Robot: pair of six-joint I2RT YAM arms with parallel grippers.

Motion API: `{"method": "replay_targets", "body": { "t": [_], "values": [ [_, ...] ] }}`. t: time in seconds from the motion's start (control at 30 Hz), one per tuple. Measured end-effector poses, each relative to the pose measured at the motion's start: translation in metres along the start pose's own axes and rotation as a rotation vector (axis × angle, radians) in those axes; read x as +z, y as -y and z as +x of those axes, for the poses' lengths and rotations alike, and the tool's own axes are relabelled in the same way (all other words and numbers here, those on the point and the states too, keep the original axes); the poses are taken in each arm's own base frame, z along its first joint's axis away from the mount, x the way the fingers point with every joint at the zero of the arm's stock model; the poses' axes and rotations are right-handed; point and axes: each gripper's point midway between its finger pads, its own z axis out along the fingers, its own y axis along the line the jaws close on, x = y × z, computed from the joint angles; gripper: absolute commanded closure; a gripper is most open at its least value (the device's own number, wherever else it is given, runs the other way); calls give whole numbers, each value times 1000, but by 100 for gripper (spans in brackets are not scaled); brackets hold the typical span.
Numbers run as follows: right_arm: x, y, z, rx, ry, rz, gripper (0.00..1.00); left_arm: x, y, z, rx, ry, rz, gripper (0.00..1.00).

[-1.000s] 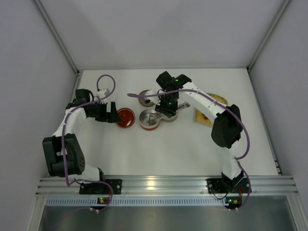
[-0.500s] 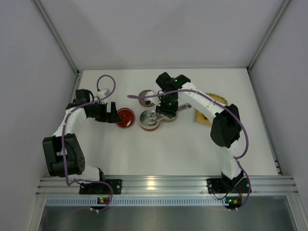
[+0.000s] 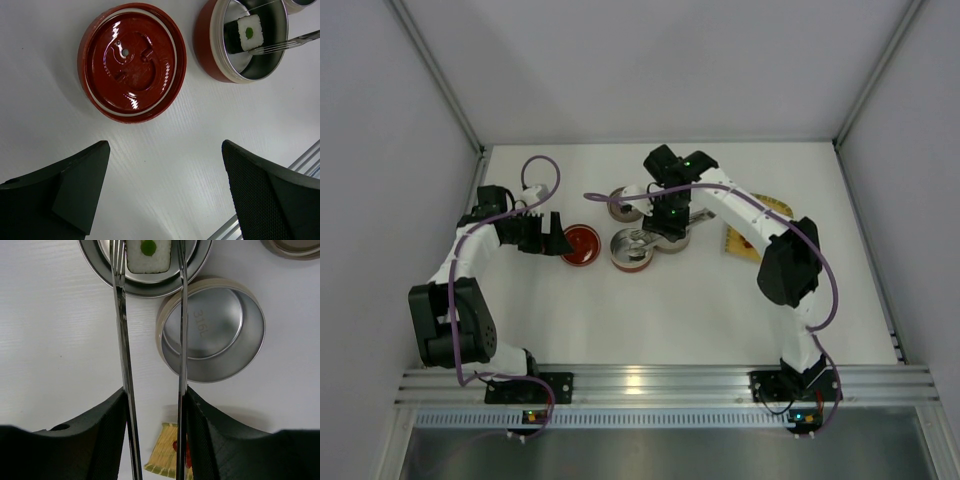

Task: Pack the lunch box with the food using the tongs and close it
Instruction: Place the fake food in the packing box, then pick up the fake food from the plate.

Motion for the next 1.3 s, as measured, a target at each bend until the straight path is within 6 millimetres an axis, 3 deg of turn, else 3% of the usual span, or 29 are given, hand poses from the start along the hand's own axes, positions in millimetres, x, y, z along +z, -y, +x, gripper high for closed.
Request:
{"method": "replay_targets", "body": {
  "t": [0.17, 0.33, 0.43, 0.57, 0.73, 0.83, 0.9, 1.1, 1.3],
  "values": [
    [-15, -1, -14, 17, 72, 8, 56, 0, 0, 0, 0, 0, 2, 2],
    [-55, -2, -24, 58, 181, 45, 57, 0, 1, 0, -1, 0, 7, 2],
    [-83, 8, -18, 112, 243, 92, 57, 0, 1, 0, 0, 0, 7, 2],
    [-116, 34, 19, 256, 284, 172, 57, 0, 1, 0, 3, 0, 8, 2],
    [-135, 62, 112, 568, 249, 267, 59, 0, 1, 0, 3, 0, 8, 2],
    [-133, 58, 162, 741, 187, 317, 62, 0, 2, 0, 2, 0, 9, 2],
    [-128, 48, 183, 832, 141, 336, 67, 0, 2, 0, 1, 2, 12, 2],
    [-118, 25, 206, 1033, 84, 402, 63, 0, 5, -1, -4, 6, 26, 2],
    [-114, 28, 216, 1186, 90, 503, 58, 0, 5, -1, -2, 6, 26, 1]
  ]
}}
